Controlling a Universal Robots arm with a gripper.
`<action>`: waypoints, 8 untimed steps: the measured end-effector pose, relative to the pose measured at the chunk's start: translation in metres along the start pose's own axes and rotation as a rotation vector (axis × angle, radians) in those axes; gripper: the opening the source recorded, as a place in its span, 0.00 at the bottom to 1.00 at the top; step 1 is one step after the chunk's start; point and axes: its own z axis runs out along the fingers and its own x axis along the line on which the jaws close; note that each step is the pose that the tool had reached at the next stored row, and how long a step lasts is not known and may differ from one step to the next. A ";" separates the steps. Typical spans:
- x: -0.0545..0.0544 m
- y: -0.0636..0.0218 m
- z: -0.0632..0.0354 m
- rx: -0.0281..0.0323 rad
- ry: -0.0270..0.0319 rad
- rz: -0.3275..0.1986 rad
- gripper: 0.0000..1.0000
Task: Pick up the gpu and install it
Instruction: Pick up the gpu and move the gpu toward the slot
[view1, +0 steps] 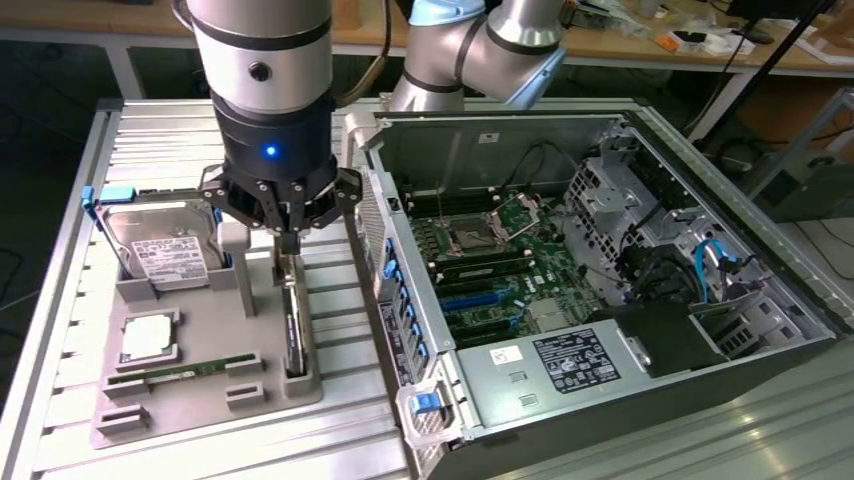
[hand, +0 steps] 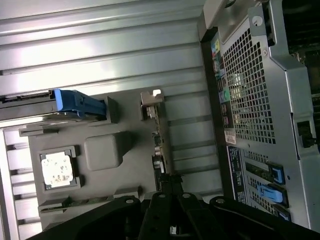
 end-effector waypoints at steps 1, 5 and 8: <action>0.001 -0.0007 0.0031 0.0000 -0.0002 0.003 0.11; 0.007 -0.0029 0.0137 0.0005 -0.0005 0.008 0.24; 0.012 -0.0098 0.0195 -0.0004 -0.0003 0.006 0.36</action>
